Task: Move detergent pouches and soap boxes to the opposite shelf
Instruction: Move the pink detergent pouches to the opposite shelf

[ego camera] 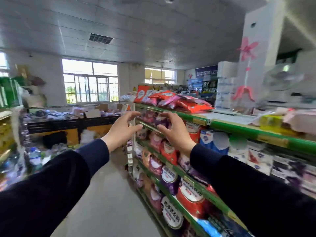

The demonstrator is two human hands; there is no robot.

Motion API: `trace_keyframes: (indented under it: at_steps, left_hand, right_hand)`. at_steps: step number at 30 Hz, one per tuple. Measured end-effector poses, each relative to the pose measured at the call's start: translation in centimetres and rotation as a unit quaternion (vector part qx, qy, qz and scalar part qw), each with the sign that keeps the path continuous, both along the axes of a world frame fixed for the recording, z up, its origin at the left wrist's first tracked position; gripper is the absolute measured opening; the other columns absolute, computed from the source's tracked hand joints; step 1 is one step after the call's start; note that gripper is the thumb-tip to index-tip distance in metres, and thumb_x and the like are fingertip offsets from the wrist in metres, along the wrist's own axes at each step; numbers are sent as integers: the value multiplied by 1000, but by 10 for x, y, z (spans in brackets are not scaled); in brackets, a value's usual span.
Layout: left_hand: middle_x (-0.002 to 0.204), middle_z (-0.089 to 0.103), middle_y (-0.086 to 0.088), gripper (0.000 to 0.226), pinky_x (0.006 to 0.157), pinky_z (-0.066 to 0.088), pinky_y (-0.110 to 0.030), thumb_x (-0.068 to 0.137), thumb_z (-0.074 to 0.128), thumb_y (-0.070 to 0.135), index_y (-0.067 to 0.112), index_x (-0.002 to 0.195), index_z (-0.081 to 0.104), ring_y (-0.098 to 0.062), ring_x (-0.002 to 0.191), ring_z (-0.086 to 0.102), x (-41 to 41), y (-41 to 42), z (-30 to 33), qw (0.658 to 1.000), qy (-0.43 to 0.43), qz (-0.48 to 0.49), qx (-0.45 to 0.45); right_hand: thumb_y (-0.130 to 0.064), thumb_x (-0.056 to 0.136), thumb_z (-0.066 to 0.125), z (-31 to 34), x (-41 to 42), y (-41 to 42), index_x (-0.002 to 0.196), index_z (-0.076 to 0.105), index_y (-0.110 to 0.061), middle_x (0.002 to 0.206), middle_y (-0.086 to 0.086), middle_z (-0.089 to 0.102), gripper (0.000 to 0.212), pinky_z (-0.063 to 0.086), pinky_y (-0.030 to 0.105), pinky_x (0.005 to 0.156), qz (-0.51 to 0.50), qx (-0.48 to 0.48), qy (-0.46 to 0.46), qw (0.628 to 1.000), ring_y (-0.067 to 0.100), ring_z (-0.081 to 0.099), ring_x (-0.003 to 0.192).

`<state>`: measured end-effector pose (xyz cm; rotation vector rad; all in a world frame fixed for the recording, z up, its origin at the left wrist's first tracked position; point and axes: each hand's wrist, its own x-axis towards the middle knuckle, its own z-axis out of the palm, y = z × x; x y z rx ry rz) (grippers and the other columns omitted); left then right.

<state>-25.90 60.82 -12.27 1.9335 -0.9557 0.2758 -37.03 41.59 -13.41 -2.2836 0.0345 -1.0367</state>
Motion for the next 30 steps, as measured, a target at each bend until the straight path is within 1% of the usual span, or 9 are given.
trace_keyframes:
  at_steps: [6,10,14,18,20,22,24,26,30]
  left_hand:
    - [139,59,9,50,112,42,-37,92,73,31,29,138,56,-13,131,53,-44,-137,0,994,7,-111,-7]
    - [135,59,9,48,96,43,-17,93,73,28,25,138,57,-11,128,54,-81,-223,4,985,8,-173,-16]
    - [141,59,3,45,114,41,-39,94,72,23,21,137,58,-15,135,51,-121,-300,18,975,7,-218,-27]
    - [141,60,0,45,113,41,-36,95,69,25,18,138,58,-15,133,53,-159,-371,37,966,-11,-256,-44]
    - [142,60,-3,45,115,40,-39,97,68,25,16,140,57,-16,133,53,-174,-397,46,961,-9,-270,-51]
    - [144,58,-4,46,116,39,-43,98,66,23,14,141,55,-18,135,52,-192,-428,54,955,-1,-291,-56]
    - [147,55,-3,47,118,37,-40,99,64,23,14,144,53,-17,137,49,-205,-453,62,950,-4,-307,-53]
    - [150,52,-3,48,117,36,-36,101,61,24,13,146,50,-17,139,47,-216,-478,69,946,-9,-320,-45]
    - [151,50,-6,49,117,36,-36,103,57,22,8,149,46,-20,138,47,-221,-513,76,945,-14,-326,-19]
  right_hand:
    - [-37,94,67,4,-74,-109,136,55,-22,137,0,57,46,43,36,105,-116,-18,15,993,19,50,129]
    - [-34,96,66,12,-123,-174,136,55,-22,138,-1,56,43,44,40,107,-163,-18,13,986,19,49,130]
    - [-32,96,65,28,-168,-232,137,57,-17,137,3,59,44,42,37,108,-200,-41,3,979,19,52,128]
    - [-34,98,62,47,-210,-286,136,58,-16,137,3,62,43,42,36,107,-230,-51,-8,972,19,54,128]
    - [-33,99,61,60,-227,-306,135,60,-12,136,5,63,41,42,30,102,-242,-62,-19,968,19,56,126]
    - [-33,99,60,71,-247,-330,134,60,-10,136,6,64,41,44,31,102,-252,-70,-13,965,19,58,125]
    - [-33,100,59,80,-264,-351,131,61,-13,133,4,65,37,46,36,103,-260,-72,-11,963,17,59,121]
    - [-35,101,57,88,-279,-376,128,61,-21,126,-1,65,30,45,32,98,-266,-65,-12,962,10,57,114]
    - [-41,101,54,98,-293,-417,140,55,-12,140,4,59,48,41,29,97,-303,-17,25,952,18,55,127]
